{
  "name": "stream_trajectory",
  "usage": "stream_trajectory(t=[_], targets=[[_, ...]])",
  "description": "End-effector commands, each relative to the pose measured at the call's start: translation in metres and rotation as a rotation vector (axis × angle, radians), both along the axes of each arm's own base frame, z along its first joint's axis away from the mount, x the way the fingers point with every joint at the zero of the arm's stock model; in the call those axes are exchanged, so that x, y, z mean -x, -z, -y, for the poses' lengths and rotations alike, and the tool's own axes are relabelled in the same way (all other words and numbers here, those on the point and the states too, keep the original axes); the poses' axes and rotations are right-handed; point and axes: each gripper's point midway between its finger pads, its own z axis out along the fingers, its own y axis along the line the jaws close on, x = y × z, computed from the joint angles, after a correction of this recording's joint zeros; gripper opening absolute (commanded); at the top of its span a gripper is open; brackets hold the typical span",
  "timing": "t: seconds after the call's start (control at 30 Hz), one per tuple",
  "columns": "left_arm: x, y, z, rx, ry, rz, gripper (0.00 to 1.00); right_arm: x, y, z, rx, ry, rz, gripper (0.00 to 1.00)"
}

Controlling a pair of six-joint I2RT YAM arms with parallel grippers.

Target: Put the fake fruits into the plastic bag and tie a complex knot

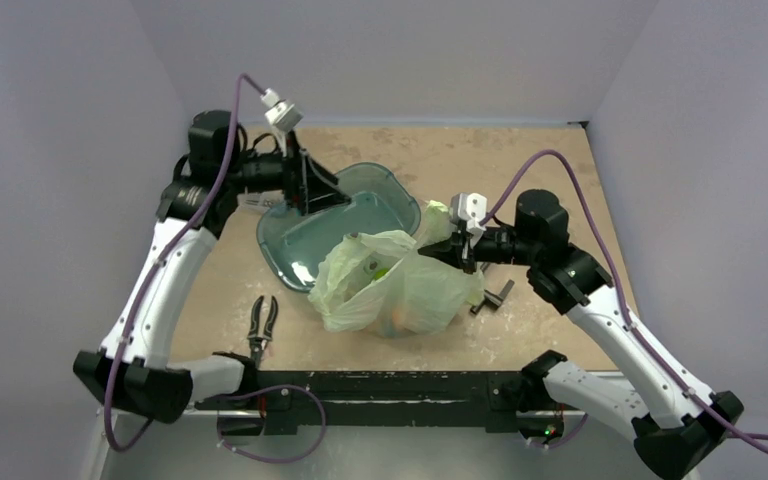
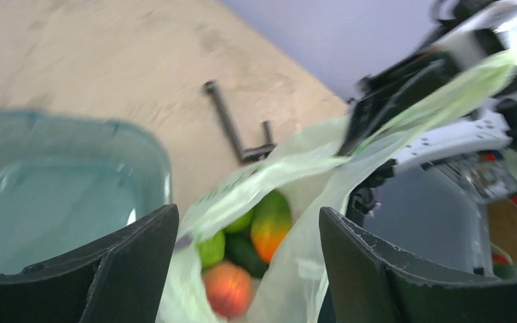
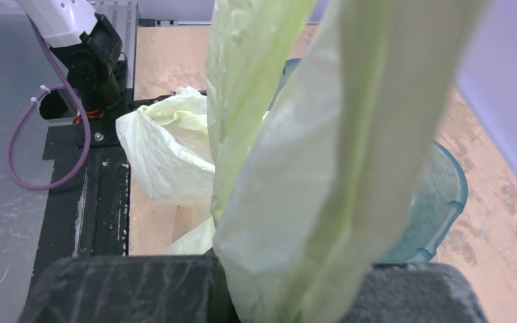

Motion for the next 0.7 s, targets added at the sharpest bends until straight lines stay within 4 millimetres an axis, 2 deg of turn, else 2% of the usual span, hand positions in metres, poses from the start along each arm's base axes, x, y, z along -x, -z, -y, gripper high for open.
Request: stream_trajectory(t=[0.0,0.13,0.33,0.47,0.6,0.67], targets=[[0.021,0.087,-0.066,-0.252,-0.29,-0.2,0.77,0.0,-0.003,0.009,0.009,0.035,0.066,0.0],[0.048,0.145,-0.084,-0.343,-0.395,-0.371,0.73,0.01,0.015,0.013,0.054,-0.007,0.068,0.0],[0.081,0.193,-0.085,-0.373,-0.399,-0.639,0.76,0.018,0.041,0.019,0.129,-0.052,0.07,0.0],[0.087,0.208,-0.062,-0.261,-0.312,-0.789,0.82,0.021,0.048,0.021,0.144,-0.057,0.064,0.0],[0.078,0.199,-0.033,-0.092,-0.19,-0.87,0.84,0.021,0.058,0.022,0.176,-0.069,0.048,0.0],[0.077,0.192,-0.019,-0.027,-0.13,-0.856,0.82,0.021,0.063,0.022,0.185,-0.071,0.04,0.0]])
